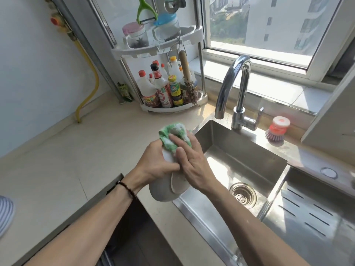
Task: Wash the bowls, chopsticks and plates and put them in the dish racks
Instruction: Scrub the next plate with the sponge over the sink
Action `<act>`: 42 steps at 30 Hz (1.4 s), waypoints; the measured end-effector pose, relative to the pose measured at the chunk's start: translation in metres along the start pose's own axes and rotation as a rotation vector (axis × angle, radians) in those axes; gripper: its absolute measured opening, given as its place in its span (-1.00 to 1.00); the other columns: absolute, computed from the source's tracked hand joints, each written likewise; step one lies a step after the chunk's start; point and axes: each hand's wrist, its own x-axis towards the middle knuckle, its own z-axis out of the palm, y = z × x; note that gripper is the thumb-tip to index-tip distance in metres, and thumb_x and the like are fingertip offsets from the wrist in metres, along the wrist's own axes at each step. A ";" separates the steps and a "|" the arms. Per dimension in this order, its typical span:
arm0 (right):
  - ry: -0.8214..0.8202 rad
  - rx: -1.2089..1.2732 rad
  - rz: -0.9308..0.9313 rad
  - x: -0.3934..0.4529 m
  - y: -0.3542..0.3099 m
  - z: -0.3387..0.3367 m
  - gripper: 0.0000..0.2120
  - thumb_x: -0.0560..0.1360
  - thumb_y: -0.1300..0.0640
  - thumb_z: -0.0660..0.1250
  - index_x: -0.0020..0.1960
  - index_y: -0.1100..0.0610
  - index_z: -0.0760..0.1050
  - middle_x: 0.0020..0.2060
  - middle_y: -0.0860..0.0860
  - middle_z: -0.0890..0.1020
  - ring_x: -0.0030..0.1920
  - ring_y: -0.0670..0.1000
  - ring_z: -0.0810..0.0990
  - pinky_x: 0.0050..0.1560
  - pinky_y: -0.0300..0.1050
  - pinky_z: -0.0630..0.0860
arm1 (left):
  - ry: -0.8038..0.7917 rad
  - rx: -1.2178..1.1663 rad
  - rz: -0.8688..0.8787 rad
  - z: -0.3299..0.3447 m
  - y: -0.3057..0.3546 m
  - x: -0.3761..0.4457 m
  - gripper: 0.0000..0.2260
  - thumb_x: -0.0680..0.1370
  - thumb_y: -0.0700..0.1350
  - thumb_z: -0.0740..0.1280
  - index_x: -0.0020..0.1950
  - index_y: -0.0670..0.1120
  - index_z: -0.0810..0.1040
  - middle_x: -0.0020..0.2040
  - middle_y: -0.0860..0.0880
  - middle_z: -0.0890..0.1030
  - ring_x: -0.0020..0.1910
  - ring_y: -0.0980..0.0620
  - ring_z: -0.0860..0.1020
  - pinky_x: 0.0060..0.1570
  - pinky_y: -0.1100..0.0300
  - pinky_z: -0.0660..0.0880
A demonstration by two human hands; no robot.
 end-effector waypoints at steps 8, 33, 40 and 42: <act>0.090 0.134 0.086 0.017 -0.005 0.000 -0.59 0.67 -0.13 -0.01 0.35 -0.10 0.51 0.30 0.03 0.39 0.39 0.03 0.32 0.41 -0.02 0.25 | 0.029 0.053 0.013 -0.004 0.005 -0.005 -0.55 0.20 -0.14 0.52 0.07 -0.05 0.57 -0.09 -0.02 0.67 -0.12 -0.02 0.66 -0.17 0.04 0.63; 0.246 0.332 0.385 0.042 0.009 -0.013 -0.42 0.44 -0.22 0.21 0.42 -0.06 0.45 0.35 0.14 0.40 0.34 0.14 0.42 0.41 0.12 0.37 | 0.027 0.099 0.015 -0.009 0.014 0.000 -0.53 0.21 -0.10 0.53 0.08 0.01 0.52 -0.03 -0.02 0.60 -0.07 -0.02 0.61 -0.26 0.25 0.51; 0.246 0.321 0.304 0.022 0.009 -0.002 -0.56 0.62 -0.26 0.00 0.36 -0.21 0.49 0.40 0.03 0.40 0.41 0.00 0.37 0.49 0.04 0.26 | 0.003 0.090 0.057 -0.013 0.020 0.001 -0.57 0.25 -0.21 0.58 -0.04 0.11 0.49 -0.08 -0.01 0.59 -0.13 0.01 0.59 -0.32 0.35 0.47; 0.278 0.534 0.426 0.029 0.015 -0.010 -0.57 0.65 -0.28 -0.02 0.14 -0.21 0.61 0.16 0.04 0.61 0.22 0.08 0.58 0.33 0.21 0.47 | -0.008 0.093 0.088 -0.014 0.025 -0.001 -0.59 0.22 -0.17 0.55 -0.06 0.11 0.49 -0.08 0.00 0.60 -0.14 0.05 0.60 -0.31 0.34 0.49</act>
